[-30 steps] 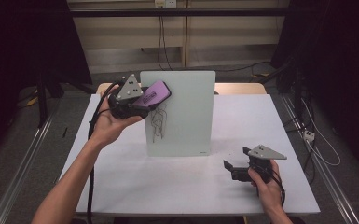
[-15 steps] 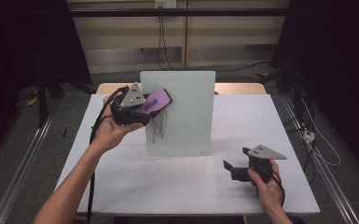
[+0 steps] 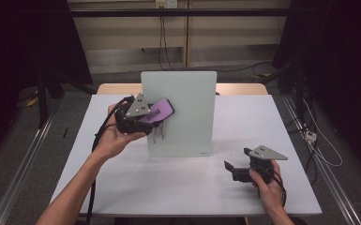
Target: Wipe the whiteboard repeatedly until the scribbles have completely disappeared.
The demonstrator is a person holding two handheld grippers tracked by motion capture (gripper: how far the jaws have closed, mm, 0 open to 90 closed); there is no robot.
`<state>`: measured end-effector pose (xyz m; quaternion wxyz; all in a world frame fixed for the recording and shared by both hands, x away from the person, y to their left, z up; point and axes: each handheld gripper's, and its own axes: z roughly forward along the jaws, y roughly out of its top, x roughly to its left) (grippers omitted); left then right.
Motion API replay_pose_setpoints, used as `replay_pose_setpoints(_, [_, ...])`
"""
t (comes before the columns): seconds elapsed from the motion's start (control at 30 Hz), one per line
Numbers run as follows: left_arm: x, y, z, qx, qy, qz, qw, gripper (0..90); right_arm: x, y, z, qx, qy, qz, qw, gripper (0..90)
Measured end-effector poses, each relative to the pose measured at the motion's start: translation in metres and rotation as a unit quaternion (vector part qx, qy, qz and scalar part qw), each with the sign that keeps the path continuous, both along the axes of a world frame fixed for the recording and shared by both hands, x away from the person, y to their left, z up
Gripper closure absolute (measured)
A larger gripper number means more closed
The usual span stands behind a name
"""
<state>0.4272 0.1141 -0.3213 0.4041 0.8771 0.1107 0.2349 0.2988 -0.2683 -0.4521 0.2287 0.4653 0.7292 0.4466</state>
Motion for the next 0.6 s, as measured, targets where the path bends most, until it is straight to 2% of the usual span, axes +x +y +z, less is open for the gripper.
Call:
replay_pose_setpoints(0.1, [0.003, 0.001, 0.004, -0.006, -0.002, 0.004, 1.0, 41.3, 0.0, 0.0, 0.0, 0.001, 0.0, 0.001, 1.0, 7.1])
replay_pose_setpoints(0.27, [0.009, 0.004, 0.019, -0.019, -0.01, 0.013, 0.9997, 41.3, 0.0, 0.0, 0.0, -0.001, 0.0, 0.002, 1.0, 7.1])
replay_pose_setpoints(0.4, [0.013, 0.006, 0.025, -0.044, -0.01, 0.02, 0.9988, 41.2, 0.0, 0.0, 0.0, 0.001, 0.0, 0.001, 1.0, 7.1])
replay_pose_setpoints(0.6, [0.01, 0.004, 0.022, -0.034, -0.022, 0.025, 0.9989, 41.2, 0.0, 0.0, 0.0, 0.0, 0.0, 0.002, 1.0, 7.1])
